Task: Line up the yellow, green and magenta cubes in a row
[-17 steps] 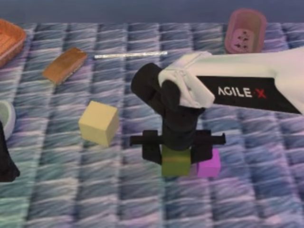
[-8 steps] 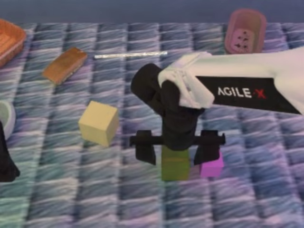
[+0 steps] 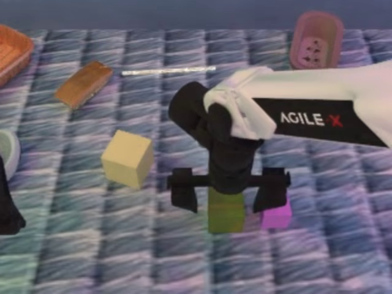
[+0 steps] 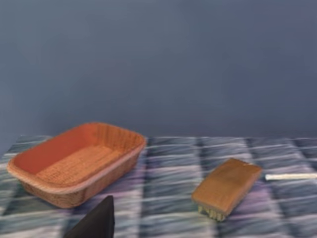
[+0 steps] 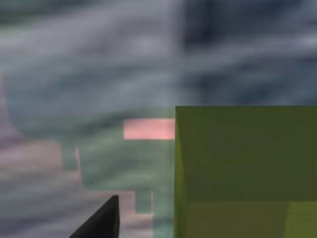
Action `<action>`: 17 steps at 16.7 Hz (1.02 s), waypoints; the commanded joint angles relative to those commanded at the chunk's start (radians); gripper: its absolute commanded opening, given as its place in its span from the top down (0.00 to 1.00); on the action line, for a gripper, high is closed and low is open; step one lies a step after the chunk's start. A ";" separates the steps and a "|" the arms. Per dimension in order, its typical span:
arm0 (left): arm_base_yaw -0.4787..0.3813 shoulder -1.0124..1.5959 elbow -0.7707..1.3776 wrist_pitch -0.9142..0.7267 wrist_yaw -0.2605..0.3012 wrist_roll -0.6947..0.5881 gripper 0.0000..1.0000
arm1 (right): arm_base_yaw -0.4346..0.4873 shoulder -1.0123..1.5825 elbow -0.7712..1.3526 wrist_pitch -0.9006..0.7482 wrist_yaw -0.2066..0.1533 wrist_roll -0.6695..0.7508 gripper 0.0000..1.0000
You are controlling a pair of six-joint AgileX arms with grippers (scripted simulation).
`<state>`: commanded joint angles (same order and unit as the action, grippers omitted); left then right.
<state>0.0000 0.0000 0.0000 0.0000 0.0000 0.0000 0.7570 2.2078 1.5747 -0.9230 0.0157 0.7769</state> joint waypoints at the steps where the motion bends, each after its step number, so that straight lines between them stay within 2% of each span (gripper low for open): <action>1: 0.000 0.000 0.000 0.000 0.000 0.000 0.00 | 0.000 -0.004 0.011 -0.014 0.000 0.001 0.00; 8: 0.000 0.000 0.000 0.000 0.000 0.000 0.00 | 0.011 -0.074 0.147 -0.225 -0.001 -0.001 0.00; 14: -0.002 0.008 0.008 -0.006 0.000 0.000 0.00 | 0.002 -0.085 0.146 -0.227 0.002 -0.004 0.00; 17: -0.020 0.094 0.092 -0.065 -0.001 -0.001 0.00 | -0.036 -0.173 0.079 -0.176 0.020 -0.039 0.00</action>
<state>-0.0202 0.0939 0.0920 -0.0645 -0.0009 -0.0006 0.7205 2.0352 1.6539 -1.0992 0.0356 0.7374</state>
